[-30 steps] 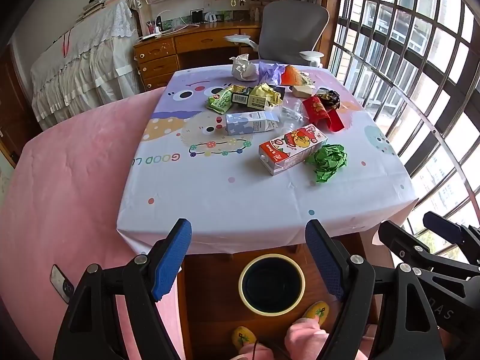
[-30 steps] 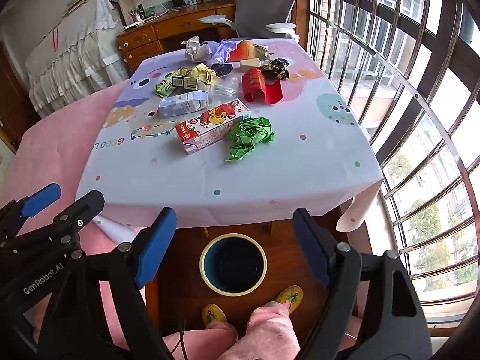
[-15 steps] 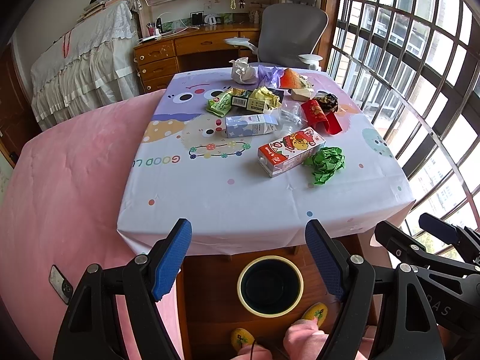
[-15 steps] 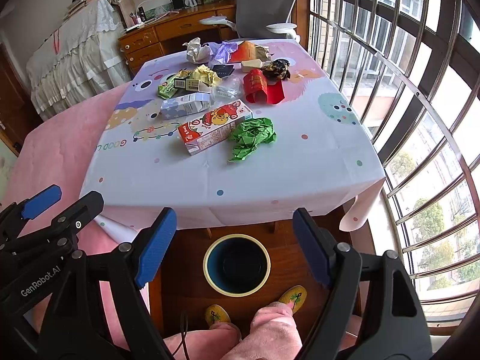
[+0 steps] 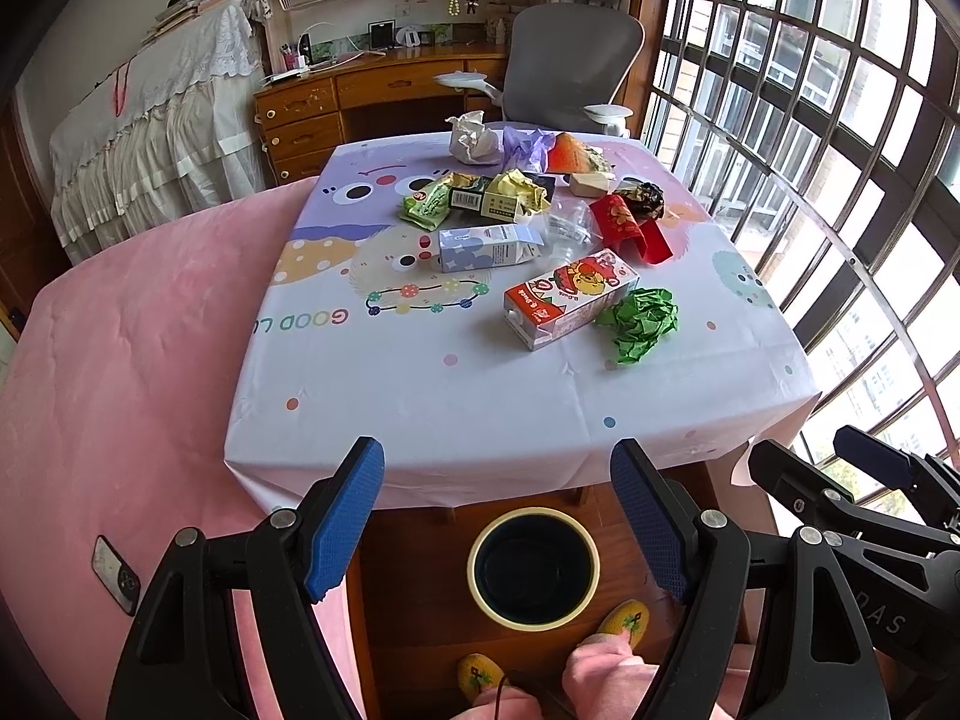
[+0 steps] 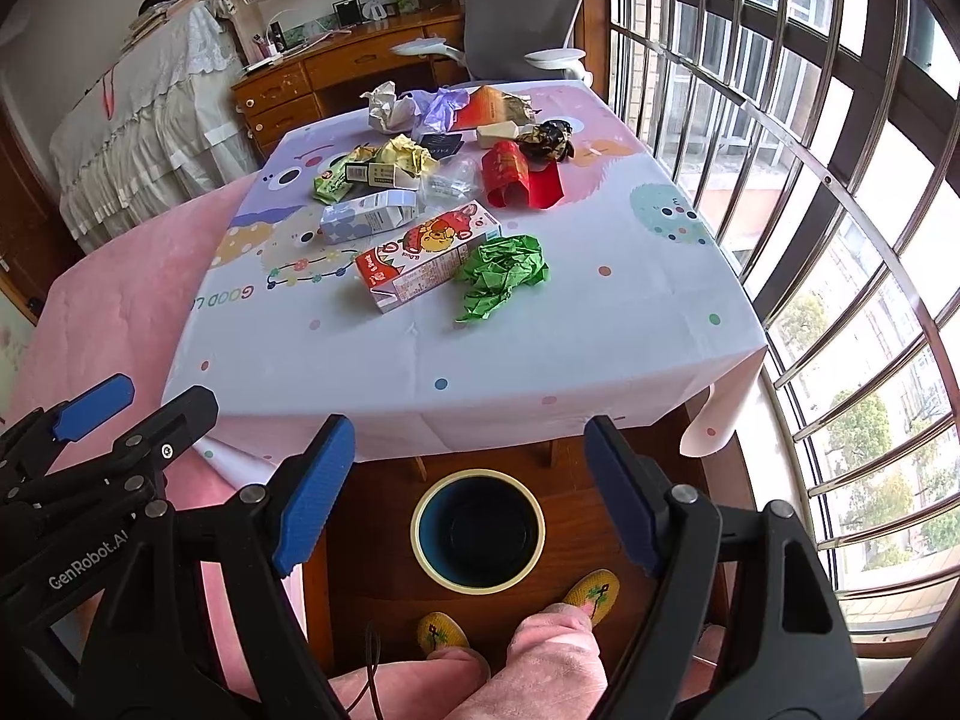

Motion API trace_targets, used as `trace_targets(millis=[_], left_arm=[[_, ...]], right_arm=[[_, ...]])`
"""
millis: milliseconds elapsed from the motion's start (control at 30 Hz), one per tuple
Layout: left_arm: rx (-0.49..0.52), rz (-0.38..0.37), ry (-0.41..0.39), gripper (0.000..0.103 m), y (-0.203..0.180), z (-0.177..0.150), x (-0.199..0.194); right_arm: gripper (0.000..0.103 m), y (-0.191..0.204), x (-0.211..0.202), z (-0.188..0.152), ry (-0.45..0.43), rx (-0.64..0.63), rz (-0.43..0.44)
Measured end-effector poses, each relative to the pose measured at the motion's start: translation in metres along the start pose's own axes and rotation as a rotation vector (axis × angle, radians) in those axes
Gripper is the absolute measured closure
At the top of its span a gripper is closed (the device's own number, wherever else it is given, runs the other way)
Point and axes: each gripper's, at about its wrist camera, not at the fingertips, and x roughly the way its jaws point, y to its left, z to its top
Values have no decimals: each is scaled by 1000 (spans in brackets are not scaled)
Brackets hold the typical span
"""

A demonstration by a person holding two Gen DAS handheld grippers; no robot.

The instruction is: Collect trash

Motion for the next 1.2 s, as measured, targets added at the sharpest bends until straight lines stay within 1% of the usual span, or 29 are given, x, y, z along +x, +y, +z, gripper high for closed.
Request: trace_targets(millis=[200,400,767,1067,1200], left_arm=[[21,-24,5,23,4,0,4],[31,-30,13,23,10,-1,9],[60,-51,-6,23,12,0,8],[58,-53,-8,23,11,-1,8],[58,-67,-4,23,14,1,9]], right_arm=[[29,2,-4,-5,-3,27,-2],[30,6,-4,-9,1,29,-13],[30,10,-3,-12,13,47,-38],[31,11,-2,-12,15,46,-44],[31,12,-1,-10,19,49,-45]])
